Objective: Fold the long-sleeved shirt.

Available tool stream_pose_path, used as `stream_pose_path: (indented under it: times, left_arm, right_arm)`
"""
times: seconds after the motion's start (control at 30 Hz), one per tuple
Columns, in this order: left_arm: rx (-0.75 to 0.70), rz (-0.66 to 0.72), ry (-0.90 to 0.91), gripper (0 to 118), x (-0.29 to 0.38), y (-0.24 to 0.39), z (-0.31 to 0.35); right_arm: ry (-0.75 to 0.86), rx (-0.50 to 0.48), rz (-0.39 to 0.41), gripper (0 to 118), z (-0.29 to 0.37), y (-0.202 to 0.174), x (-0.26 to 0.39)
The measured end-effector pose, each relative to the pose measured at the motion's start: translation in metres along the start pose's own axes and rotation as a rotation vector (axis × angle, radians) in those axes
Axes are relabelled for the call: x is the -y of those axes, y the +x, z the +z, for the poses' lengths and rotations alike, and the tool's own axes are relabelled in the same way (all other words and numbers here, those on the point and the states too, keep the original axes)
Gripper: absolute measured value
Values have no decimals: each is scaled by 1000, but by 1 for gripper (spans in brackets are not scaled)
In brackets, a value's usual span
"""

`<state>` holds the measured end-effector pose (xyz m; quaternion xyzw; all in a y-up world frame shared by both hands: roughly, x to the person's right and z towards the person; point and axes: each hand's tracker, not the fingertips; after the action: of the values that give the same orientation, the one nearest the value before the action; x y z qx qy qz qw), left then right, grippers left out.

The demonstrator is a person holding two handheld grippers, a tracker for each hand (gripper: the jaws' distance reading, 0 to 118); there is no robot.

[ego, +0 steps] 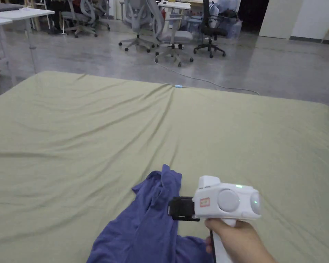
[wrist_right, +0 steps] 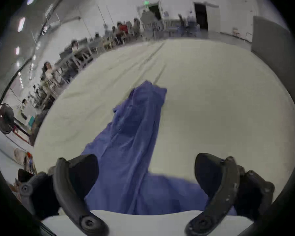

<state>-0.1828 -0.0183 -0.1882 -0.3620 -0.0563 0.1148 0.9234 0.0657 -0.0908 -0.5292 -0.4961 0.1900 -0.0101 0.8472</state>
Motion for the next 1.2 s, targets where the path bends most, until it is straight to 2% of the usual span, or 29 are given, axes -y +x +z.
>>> stream_pose_path:
  times: [0.03, 0.1, 0.13, 0.2, 0.27, 0.3, 0.33, 0.4, 0.5, 0.57, 0.7, 0.77, 0.87, 0.93, 0.97, 1.03, 1.07, 1.1, 1.17, 1.2]
  left_arm:
    - [1, 2, -1, 2, 0, -3, -1]
    - [4, 20, -9, 2, 1, -7, -3]
    - [1, 28, -15, 2, 2, -9, -4]
    - [-3, 35, -25, 2, 5, -15, -5]
    - [-8, 34, -32, 2, 7, -16, -6]
    - [-10, 31, -31, 2, 8, -19, -5]
    - [-11, 27, -31, 2, 8, -19, -5]
    - [-3, 24, -36, 2, 10, -16, -6]
    - [16, 36, -34, 2, 11, -11, -3]
    - [32, 45, -30, 2, 11, -7, 2]
    - [47, 30, 0, 2, 13, 4, 18]
    - [52, 22, -1, 2, 15, 7, 21]
    - [46, 27, -10, 2, 18, 7, 23]
    - [35, 33, -21, 2, 19, 8, 23]
    - [31, 37, -25, 2, 19, 8, 24]
    - [35, 40, -27, 2, 20, 11, 27]
    - [39, 39, -30, 2, 21, 12, 28]
    - [39, 37, -32, 2, 22, 13, 28]
    - [41, 39, -35, 2, 23, 14, 29]
    - [40, 45, -37, 2, 23, 14, 30]
  right_arm:
    - [-39, 5, -14, 106, -22, 1, -11]
    - [-87, 56, -39, 67, -62, 5, -21]
    - [-113, 98, -31, 58, -74, 7, -23]
    - [-152, 153, -38, 53, -91, 6, -24]
    - [-137, 158, -36, 44, -83, 9, -26]
    - [-115, 171, -8, 14, -72, 11, -27]
    - [-68, 159, 22, 4, -58, -2, -25]
    - [-29, 149, -3, 4, -27, -3, -21]
    - [55, 80, 21, 4, 33, -8, -12]
    - [115, 28, 49, 4, 79, -14, 5]
    - [188, -16, 130, 4, 175, -32, 69]
    - [157, -28, 193, 4, 205, -38, 107]
    - [26, -4, 303, 4, 220, -46, 162]
    - [-117, 8, 421, 4, 209, -52, 198]
    - [-166, 8, 444, 4, 199, -48, 210]
    - [-243, 35, 401, 5, 179, -40, 230]
    - [-268, 40, 383, 7, 172, -38, 237]
    - [-269, 16, 364, 27, 168, -35, 240]
    - [-181, 42, 298, 103, 171, -21, 243]
    - [-105, 73, 274, 118, 178, -21, 243]
